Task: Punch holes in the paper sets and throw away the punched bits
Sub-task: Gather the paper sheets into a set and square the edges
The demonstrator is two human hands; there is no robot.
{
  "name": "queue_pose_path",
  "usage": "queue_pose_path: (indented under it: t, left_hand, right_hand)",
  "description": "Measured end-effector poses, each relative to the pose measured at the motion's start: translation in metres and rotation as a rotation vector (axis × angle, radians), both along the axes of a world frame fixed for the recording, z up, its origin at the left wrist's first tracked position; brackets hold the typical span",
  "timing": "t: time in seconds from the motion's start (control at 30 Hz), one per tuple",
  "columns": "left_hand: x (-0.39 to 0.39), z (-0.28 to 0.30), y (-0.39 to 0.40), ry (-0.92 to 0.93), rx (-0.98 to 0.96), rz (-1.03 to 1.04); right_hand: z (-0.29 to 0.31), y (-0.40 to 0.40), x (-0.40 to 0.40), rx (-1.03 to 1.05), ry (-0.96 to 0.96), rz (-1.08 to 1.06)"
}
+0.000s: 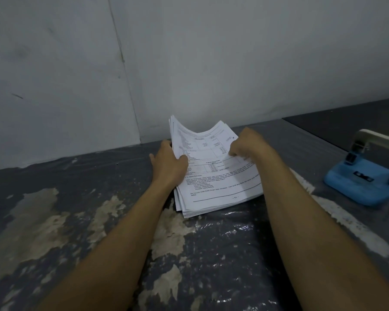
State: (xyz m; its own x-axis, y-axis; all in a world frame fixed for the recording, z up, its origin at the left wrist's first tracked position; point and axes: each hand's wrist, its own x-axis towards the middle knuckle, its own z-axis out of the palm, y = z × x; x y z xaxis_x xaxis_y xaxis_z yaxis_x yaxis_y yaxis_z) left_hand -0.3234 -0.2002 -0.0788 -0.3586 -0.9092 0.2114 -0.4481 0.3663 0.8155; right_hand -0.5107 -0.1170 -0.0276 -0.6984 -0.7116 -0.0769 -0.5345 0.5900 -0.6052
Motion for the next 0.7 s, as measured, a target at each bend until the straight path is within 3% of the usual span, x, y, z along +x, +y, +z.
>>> queue_pose_path:
  t: [0.23, 0.37, 0.7]
  left_hand:
    - [0.004, 0.013, 0.002, 0.308, 0.119, -0.066]
    - [0.009, 0.019, -0.001, 0.450, 0.396, -0.014]
    - [0.008, 0.027, 0.001, 0.267, 0.414, -0.064]
  right_hand:
    - [0.000, -0.001, 0.010, 0.073, 0.146, -0.025]
    - [0.002, -0.001, 0.012, 0.125, 0.216, -0.011]
    - [0.004, 0.006, 0.003, 0.083, 0.054, 0.045]
